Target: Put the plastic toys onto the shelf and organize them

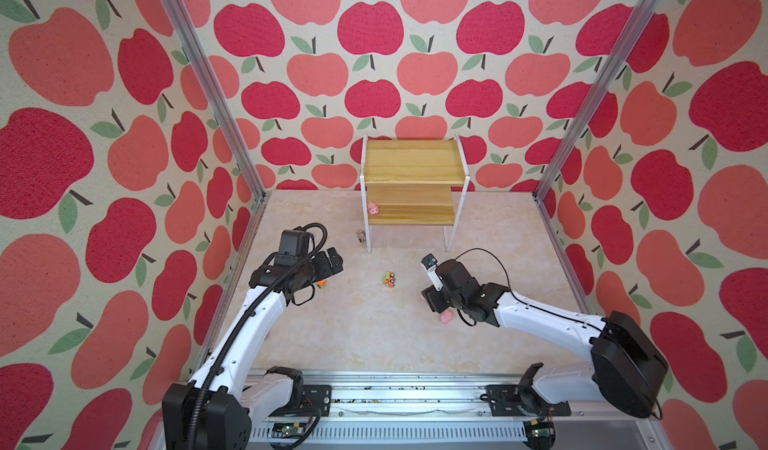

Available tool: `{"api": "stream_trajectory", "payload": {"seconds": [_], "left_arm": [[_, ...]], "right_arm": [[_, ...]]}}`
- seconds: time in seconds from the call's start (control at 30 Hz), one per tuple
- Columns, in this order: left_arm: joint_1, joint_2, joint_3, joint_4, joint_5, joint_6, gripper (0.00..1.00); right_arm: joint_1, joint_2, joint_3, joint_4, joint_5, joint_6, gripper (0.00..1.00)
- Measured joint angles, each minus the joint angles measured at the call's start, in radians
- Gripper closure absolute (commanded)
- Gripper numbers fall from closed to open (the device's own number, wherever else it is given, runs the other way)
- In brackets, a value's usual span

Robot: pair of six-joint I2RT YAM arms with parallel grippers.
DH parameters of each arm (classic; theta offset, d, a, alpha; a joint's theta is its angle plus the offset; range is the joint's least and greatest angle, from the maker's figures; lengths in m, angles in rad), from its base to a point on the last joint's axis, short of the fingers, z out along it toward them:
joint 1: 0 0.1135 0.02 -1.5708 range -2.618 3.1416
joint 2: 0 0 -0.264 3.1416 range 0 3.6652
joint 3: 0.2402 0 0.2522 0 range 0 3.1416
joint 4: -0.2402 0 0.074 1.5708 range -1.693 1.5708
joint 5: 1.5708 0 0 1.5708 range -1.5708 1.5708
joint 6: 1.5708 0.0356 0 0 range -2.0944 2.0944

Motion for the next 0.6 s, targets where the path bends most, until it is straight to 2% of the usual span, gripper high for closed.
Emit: {"api": "stream_trajectory", "payload": {"seconds": [0.27, 0.6], "left_arm": [[-0.037, 0.0, 0.085, -0.007, 0.035, 0.087, 0.01], [-0.041, 0.003, 0.133, -0.007, 0.065, 0.148, 0.01]], "right_arm": [[0.0, 0.187, 0.136, -0.167, -0.036, -0.259, 0.27], [0.0, 0.358, 0.246, -0.245, -0.011, -0.441, 0.32]]}}
